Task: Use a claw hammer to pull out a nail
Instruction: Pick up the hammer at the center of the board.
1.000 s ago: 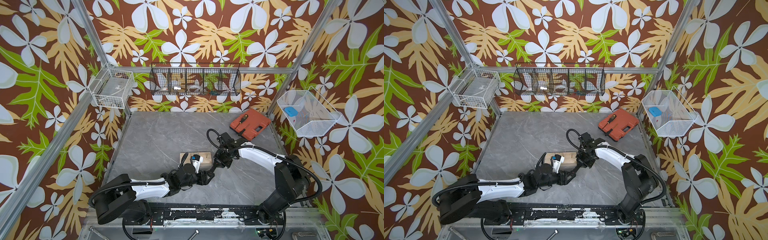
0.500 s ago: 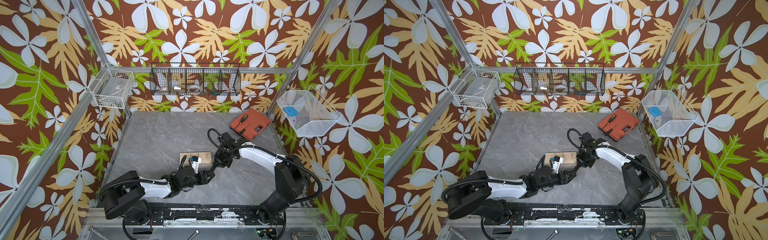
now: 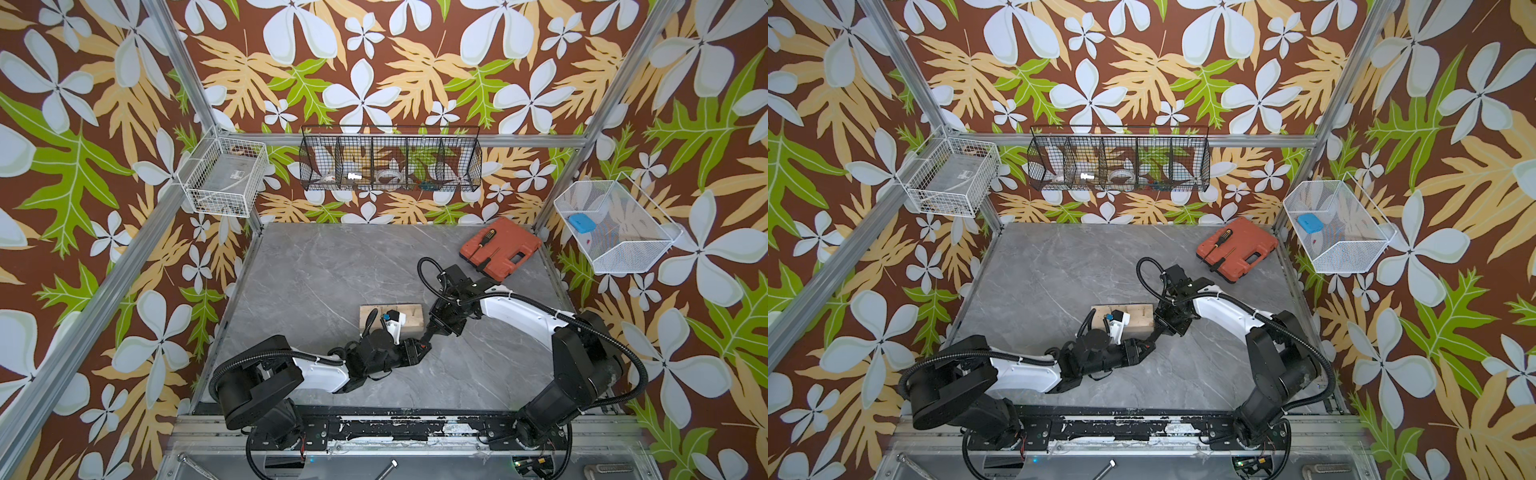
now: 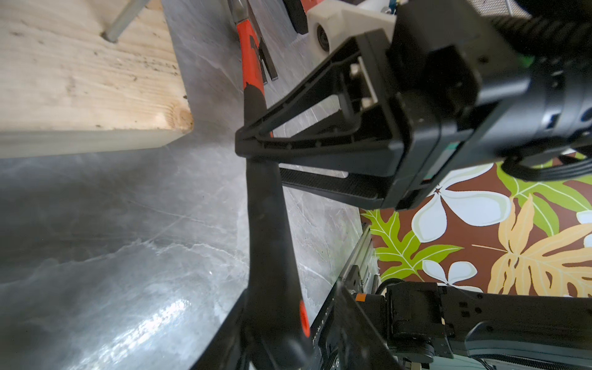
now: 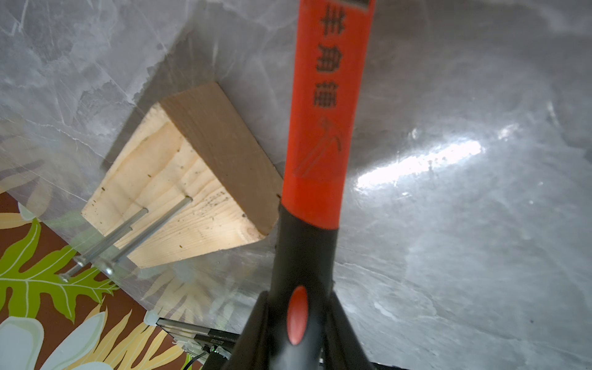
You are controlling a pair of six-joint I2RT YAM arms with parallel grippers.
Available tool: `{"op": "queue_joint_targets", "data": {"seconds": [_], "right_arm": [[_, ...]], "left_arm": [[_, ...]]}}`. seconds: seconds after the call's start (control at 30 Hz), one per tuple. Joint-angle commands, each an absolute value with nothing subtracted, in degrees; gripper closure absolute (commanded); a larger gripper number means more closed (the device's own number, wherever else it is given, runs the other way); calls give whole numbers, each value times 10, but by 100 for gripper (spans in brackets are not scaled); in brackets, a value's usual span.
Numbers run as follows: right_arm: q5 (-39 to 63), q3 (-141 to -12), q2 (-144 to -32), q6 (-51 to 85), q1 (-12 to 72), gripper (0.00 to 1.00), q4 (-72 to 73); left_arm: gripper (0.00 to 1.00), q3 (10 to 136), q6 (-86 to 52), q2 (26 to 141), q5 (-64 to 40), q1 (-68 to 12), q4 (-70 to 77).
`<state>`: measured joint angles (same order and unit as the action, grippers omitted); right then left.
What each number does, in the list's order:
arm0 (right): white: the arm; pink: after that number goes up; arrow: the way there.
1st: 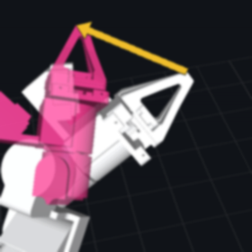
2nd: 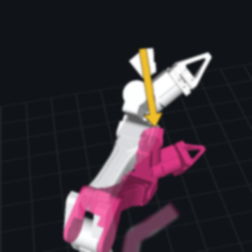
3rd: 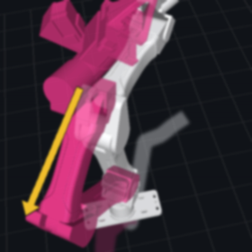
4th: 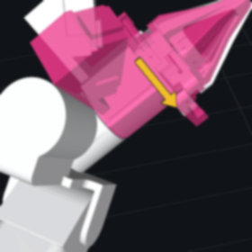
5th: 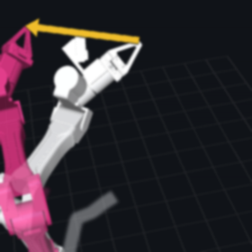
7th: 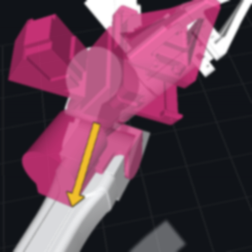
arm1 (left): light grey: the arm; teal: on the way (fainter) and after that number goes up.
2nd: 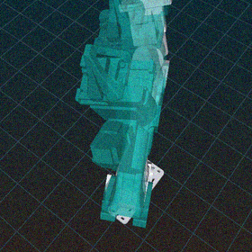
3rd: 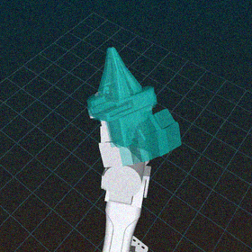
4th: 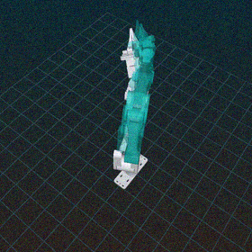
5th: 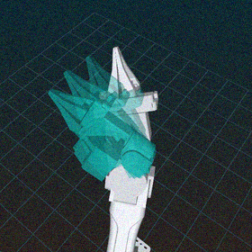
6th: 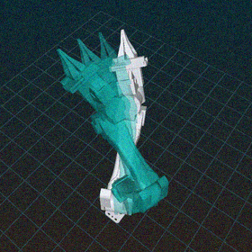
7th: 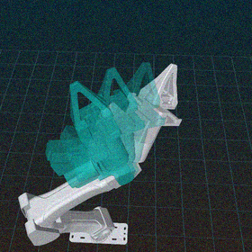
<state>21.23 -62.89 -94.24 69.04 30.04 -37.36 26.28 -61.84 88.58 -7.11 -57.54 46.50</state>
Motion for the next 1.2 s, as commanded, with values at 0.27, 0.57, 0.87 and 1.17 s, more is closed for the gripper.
{"op": "queue_joint_targets", "data": {"seconds": [0.27, 0.57, 0.87, 1.17], "right_arm": [[201, -616, -928, 690, 301, 84, -362], [156, -576, -867, 662, 301, 63, -338], [44, -582, -751, 538, 284, 17, -359], [63, -620, -673, 331, 181, 17, -359]], "left_arm": [[72, 280, -618, 898, -77, -572, 528], [83, 306, -592, 904, -86, -575, 500], [88, 352, -529, 882, -70, -587, 407], [91, 401, -429, 845, -39, -591, 295]]}}
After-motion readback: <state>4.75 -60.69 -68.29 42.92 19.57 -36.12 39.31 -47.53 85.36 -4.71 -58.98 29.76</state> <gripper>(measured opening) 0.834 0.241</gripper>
